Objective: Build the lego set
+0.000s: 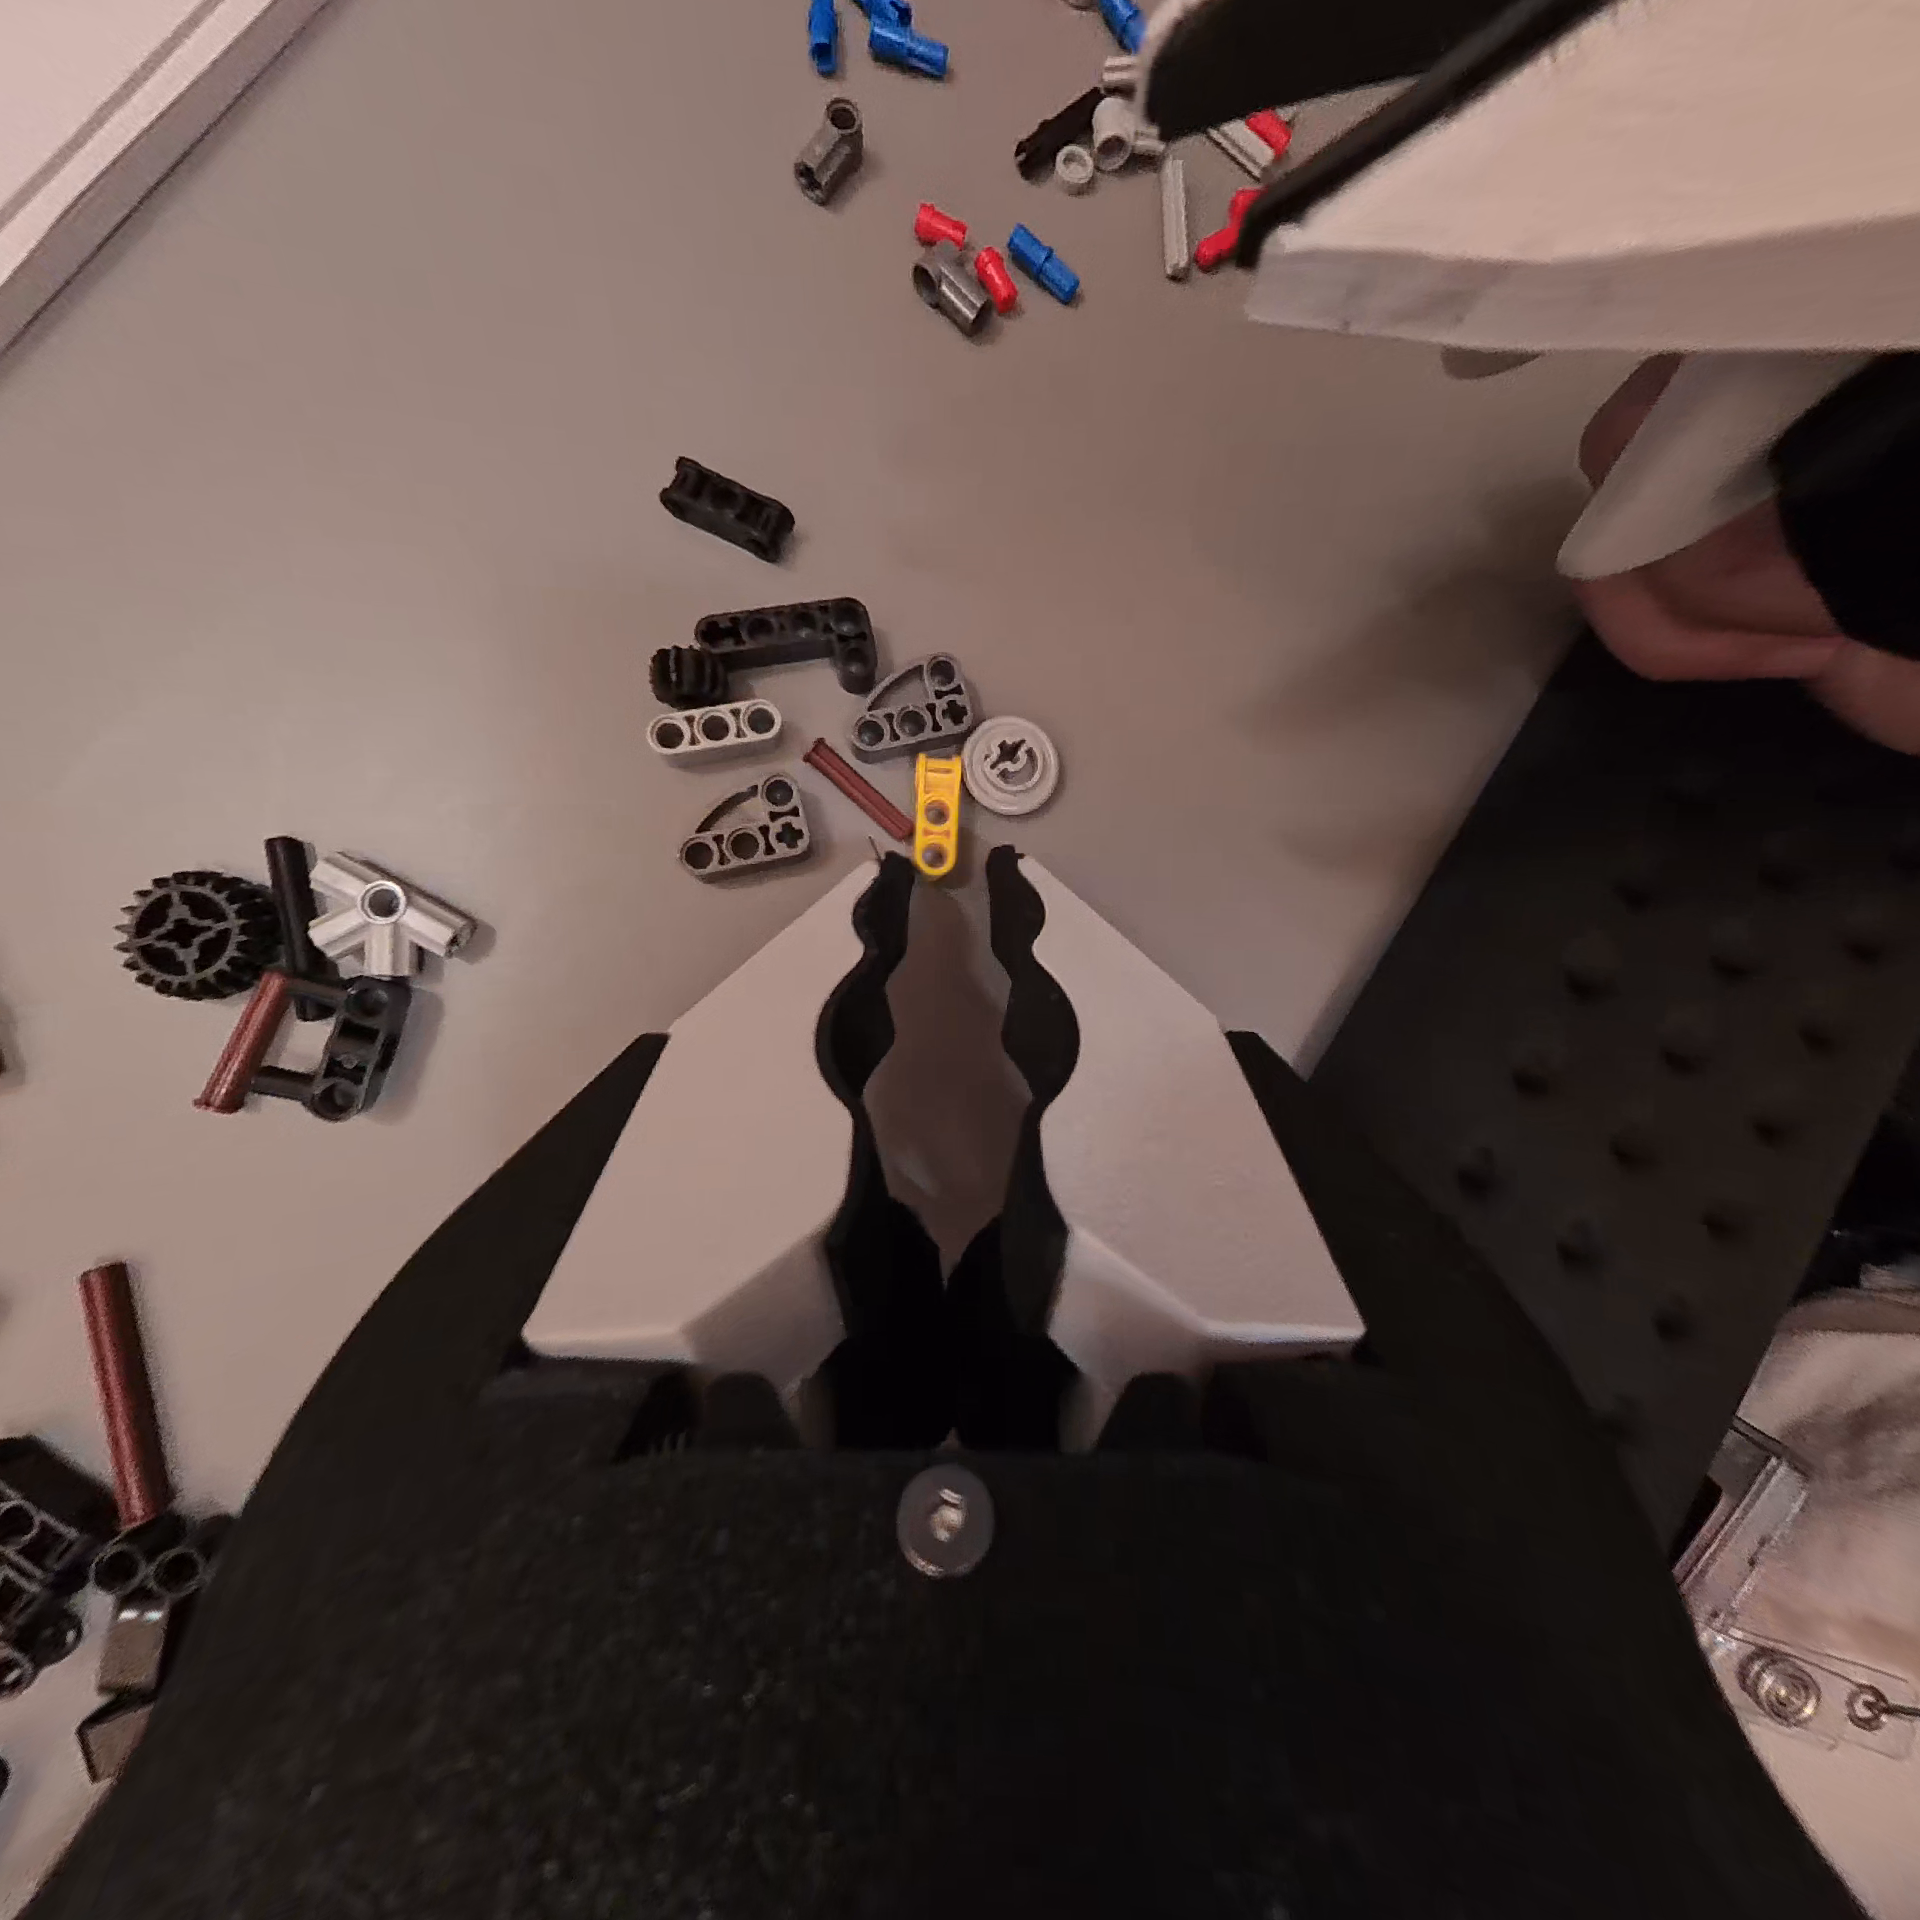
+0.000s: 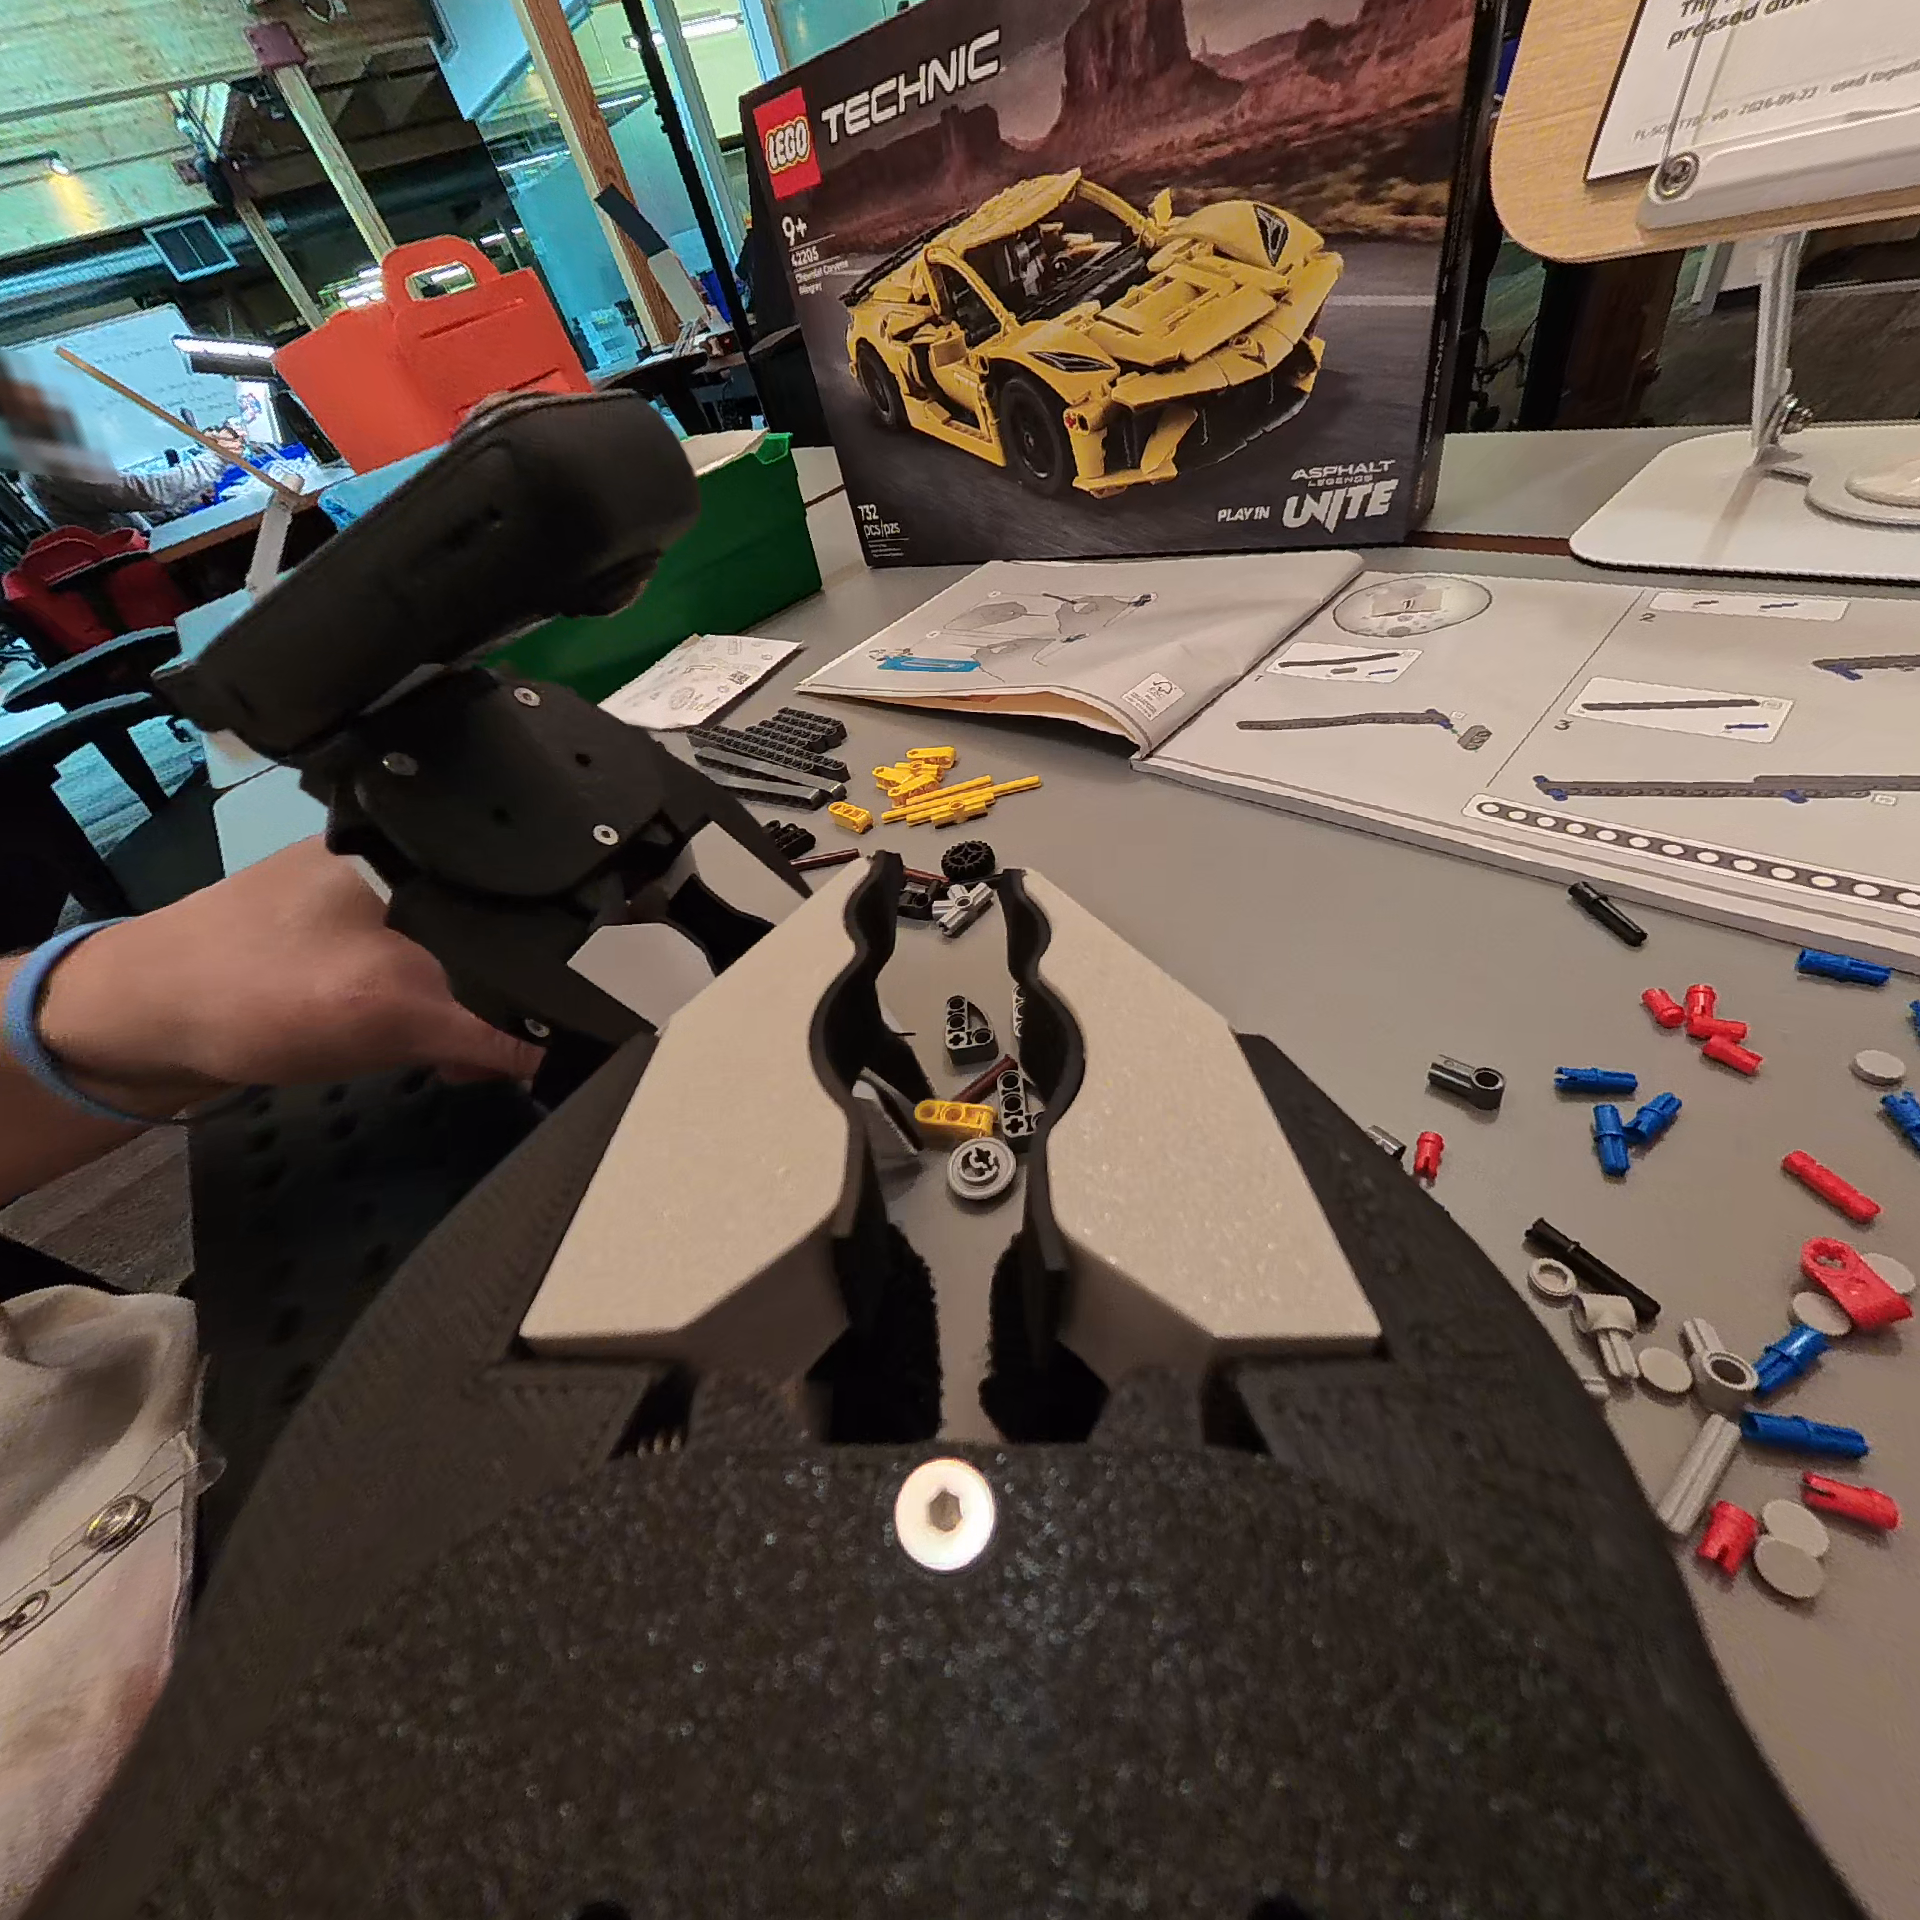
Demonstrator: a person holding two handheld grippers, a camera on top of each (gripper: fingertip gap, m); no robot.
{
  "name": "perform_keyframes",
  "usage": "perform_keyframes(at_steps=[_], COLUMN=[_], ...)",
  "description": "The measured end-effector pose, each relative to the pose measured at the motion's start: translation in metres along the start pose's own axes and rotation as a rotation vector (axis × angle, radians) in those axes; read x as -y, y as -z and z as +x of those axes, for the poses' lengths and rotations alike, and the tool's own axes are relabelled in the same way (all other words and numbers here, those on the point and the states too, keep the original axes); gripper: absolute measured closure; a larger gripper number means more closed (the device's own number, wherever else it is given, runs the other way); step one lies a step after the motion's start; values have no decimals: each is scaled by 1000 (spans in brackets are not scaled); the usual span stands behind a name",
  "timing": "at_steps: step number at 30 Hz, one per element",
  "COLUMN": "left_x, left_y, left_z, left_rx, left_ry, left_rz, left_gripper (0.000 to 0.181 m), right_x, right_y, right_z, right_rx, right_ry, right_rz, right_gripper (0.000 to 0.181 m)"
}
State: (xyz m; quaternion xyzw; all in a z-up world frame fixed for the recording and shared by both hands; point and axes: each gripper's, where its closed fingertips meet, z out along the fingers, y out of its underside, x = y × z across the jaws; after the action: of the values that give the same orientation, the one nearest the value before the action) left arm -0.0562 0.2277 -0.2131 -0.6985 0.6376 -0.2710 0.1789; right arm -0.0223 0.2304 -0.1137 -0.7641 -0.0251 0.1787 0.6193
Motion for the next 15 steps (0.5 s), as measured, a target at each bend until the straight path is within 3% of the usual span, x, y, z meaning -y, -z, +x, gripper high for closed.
perform_keyframes(at_steps=[2,6,11,15], left_x=[0,-1,-13,-28], left_y=[0,15,64,89], left_z=[4,-11,-105,-181], left_rx=[-40,-13,201,282], left_ry=[-1,-43,-36,-14], left_rz=[-1,28,39,-26], left_gripper=[176,177,177,177], right_x=[0,0,-1,-2], right_y=[0,0,-1,-2], right_z=[0,0,0,0], right_rx=[0,0,2,1], right_ry=[-2,-1,-2,1], right_rz=[-2,-4,-7,-14], right_gripper=[162,162,162,161])
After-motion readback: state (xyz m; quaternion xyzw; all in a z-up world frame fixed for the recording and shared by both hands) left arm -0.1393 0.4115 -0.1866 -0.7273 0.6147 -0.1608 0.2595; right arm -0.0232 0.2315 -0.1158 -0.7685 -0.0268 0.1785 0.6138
